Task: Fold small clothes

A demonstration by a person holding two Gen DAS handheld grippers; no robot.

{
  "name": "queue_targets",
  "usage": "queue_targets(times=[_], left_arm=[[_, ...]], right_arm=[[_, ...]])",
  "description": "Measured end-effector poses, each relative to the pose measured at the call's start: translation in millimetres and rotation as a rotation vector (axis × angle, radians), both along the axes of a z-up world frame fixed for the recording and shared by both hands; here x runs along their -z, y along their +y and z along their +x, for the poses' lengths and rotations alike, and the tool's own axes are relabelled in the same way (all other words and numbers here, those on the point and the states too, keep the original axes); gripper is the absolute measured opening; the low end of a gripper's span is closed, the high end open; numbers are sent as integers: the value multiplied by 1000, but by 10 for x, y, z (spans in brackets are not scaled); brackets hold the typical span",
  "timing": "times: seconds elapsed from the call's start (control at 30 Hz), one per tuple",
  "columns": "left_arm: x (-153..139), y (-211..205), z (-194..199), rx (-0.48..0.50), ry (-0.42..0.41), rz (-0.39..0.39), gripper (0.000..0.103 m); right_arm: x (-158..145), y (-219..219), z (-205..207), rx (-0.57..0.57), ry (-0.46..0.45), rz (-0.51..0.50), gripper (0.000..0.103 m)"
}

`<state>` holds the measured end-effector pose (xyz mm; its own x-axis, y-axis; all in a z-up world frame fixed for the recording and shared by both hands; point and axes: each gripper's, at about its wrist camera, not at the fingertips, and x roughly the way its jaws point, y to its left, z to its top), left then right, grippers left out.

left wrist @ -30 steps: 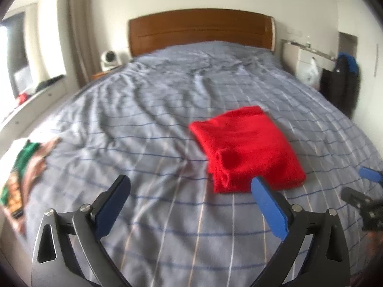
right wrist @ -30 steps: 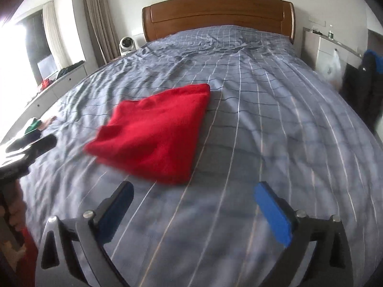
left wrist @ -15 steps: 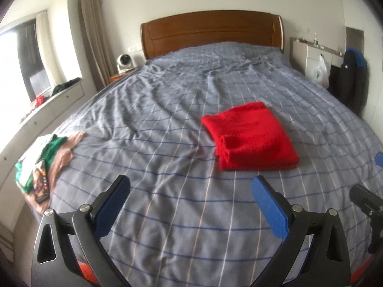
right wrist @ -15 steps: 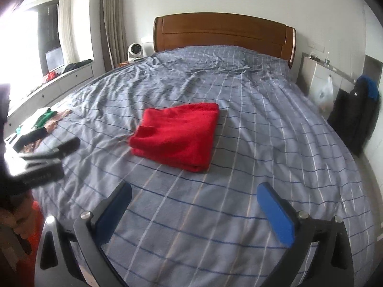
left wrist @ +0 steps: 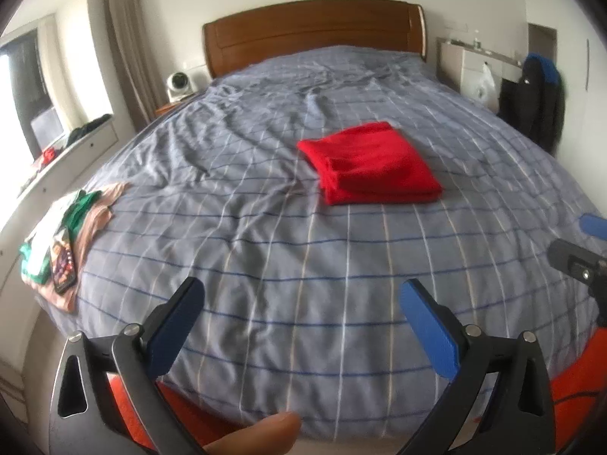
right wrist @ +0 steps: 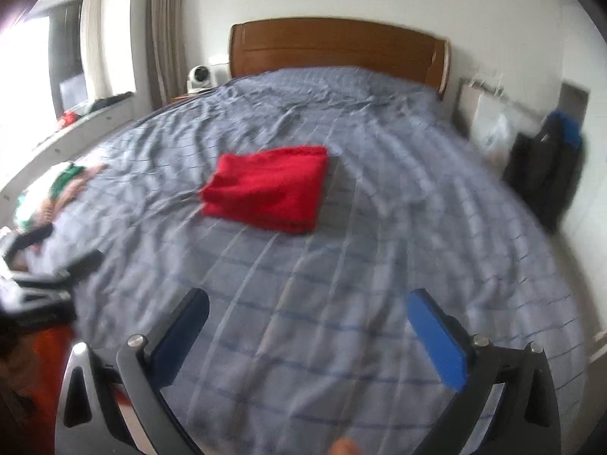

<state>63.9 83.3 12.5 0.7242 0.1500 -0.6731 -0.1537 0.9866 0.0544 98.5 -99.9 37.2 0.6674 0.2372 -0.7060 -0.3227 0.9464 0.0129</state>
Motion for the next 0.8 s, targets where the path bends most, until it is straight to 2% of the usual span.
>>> queue_targets(times=[0.07, 0.17, 0.3, 0.43, 0.6, 0.7, 0.8], left_arm=[[-58, -35, -13, -6, 18, 20, 103], [-153, -45, -29, -27, 53, 38, 103], [-239, -22, -165, 21, 75, 21, 103], [-270, -29, -304, 52, 73, 13, 103], [-343, -69, -402, 17, 30, -73, 103], [-328, -165, -408, 36, 36, -27, 103], [-340, -201, -399, 29, 38, 11, 103]], right_arm=[[0, -7, 17, 25, 64, 18, 103], [-112, 60, -49, 27, 42, -12, 103], [-263, 164, -216, -49, 45, -42, 103], [-321, 141, -389, -116, 61, -117, 103], [-494, 36, -512, -69, 20, -95, 103], [-529, 51, -605, -26, -8, -58, 103], [-413, 90, -627, -18, 17, -43, 103]])
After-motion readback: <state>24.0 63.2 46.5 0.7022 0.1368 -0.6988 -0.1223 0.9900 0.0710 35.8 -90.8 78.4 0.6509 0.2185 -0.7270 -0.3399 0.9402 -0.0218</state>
